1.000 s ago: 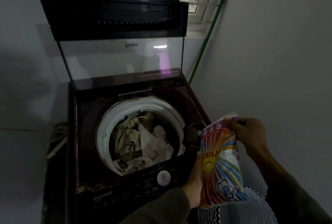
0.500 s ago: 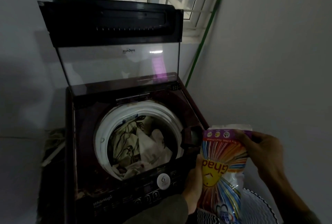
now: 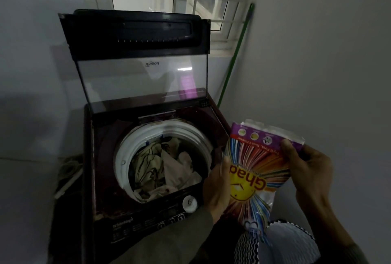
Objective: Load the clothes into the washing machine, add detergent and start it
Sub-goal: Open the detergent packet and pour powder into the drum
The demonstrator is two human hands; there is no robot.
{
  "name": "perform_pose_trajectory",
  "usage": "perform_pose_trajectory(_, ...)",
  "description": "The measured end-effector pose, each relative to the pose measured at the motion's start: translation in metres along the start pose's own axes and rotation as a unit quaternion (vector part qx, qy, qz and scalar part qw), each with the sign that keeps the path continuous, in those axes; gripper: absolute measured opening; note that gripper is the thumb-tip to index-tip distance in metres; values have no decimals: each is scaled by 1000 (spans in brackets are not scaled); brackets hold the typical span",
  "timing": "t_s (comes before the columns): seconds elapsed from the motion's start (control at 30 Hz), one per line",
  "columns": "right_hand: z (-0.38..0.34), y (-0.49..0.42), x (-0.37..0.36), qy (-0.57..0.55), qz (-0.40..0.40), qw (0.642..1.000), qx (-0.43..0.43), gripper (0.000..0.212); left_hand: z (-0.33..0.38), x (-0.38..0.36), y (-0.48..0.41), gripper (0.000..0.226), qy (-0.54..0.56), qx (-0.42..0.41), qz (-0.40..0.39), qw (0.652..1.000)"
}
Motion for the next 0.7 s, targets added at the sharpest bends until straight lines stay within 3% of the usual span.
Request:
perform_pose_trajectory(0.17, -6, -10, -7, -81, -37, 996, 10, 14, 35, 9, -5, 55, -125, -111, 109, 980)
perform_pose_trajectory(0.4, -12, -26, -28, -144, -124, 982, 8, 17, 74, 20, -10, 63, -313, -231, 238, 890)
perform_pose_trajectory(0.5, -19, -26, -38, -195, -184, 964, 4, 15, 81, 29, -7, 67, -331, -277, 286, 855)
perform_pose_trajectory(0.7, -33, -10, -71, -209, -301, 930, 19, 21, 75, 50, 24, 67, -292, -262, 403, 827)
Point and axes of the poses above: each hand's wrist, its own y-axis away from the middle knuckle, its own x-axis out of the back of the hand, z = x × y, the point moved 3 cm from there along -y, towards the middle knuckle, and after that the axes turned 13 degrees about -x, right-handed, at the moved point
